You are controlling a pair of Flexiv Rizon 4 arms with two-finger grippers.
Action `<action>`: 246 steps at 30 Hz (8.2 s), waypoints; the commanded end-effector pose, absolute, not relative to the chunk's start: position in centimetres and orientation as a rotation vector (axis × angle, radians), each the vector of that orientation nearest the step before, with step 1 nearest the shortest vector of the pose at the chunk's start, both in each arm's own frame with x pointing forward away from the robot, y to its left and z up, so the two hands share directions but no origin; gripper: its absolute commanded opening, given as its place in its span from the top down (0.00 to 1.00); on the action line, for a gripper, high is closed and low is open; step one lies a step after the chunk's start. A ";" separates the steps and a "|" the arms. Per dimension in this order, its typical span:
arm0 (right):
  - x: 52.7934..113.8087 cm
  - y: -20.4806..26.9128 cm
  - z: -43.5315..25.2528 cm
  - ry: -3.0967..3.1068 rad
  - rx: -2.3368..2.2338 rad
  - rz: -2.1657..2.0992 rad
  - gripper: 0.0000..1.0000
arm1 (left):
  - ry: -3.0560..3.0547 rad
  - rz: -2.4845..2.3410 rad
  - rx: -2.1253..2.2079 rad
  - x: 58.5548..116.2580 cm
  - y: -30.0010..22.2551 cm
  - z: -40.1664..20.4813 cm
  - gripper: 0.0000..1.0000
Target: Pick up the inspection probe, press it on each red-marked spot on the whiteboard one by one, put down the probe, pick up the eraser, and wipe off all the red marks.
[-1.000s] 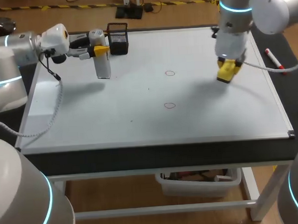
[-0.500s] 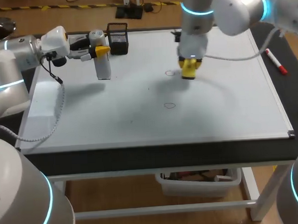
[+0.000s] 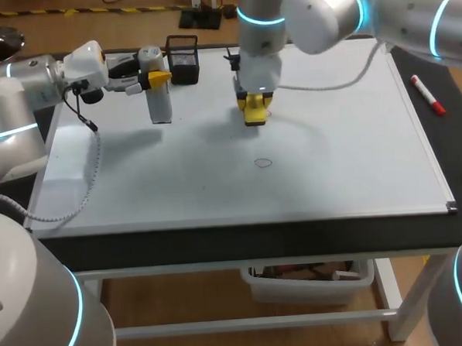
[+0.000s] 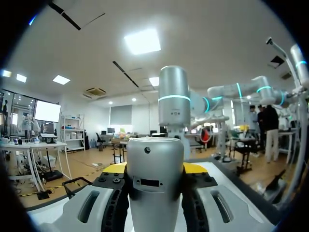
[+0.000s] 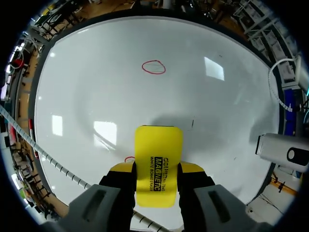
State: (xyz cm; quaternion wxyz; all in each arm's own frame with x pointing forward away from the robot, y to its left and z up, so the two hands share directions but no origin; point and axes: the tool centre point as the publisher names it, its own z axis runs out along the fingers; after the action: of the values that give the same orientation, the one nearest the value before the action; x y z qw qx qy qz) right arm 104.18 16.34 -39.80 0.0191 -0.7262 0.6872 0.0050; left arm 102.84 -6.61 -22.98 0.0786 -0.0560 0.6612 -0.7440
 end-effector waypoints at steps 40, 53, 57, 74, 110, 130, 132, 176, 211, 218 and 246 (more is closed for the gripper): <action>106.4 13.7 -43.0 2.247 -2.222 0.050 1.00 | 1.975 -2.223 -0.170 102.7 -6.6 -22.9 1.00; 106.3 10.8 -43.1 2.307 -2.175 0.038 1.00 | 1.975 -2.223 -0.170 102.7 -6.6 -22.9 1.00; 106.3 10.0 -43.1 2.322 -2.167 0.032 1.00 | 1.975 -2.223 -0.170 102.7 -6.6 -22.9 1.00; 106.3 6.5 -40.5 2.356 -2.078 -0.028 1.00 | 1.975 -2.223 -0.170 102.7 -6.6 -22.9 1.00; 102.1 -5.6 -36.5 2.567 -1.668 -0.026 1.00 | 1.975 -2.223 -0.170 102.7 -6.6 -22.9 1.00; 102.1 -5.6 -36.5 2.567 -1.668 -0.026 1.00 | 1.977 -2.252 -0.124 101.2 -8.0 -22.5 1.00; 102.1 -5.6 -36.5 2.567 -1.668 -0.026 1.00 | 1.985 -2.274 -0.082 100.0 -9.1 -22.3 1.00; 102.1 -5.6 -36.5 2.567 -1.668 -0.026 1.00 | 2.067 -2.652 0.397 90.3 -28.0 -25.8 1.00; 102.1 -5.6 -36.5 2.567 -1.668 -0.026 1.00 | 2.176 -2.628 0.339 90.9 -30.2 -26.9 1.00; 102.1 -5.6 -36.5 2.567 -1.668 -0.026 1.00 | 2.185 -2.628 0.338 90.8 -30.3 -27.0 1.00; 102.1 -5.6 -36.5 2.567 -1.668 -0.026 1.00 | 2.098 -2.579 0.276 92.2 -26.6 -24.0 1.00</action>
State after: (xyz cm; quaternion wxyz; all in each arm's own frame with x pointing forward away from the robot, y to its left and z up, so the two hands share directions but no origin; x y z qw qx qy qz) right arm 102.04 -5.56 -36.59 0.0400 -0.5436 0.8384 -0.0069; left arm 93.07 -28.35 -24.93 -0.1109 0.0962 0.6215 -0.7695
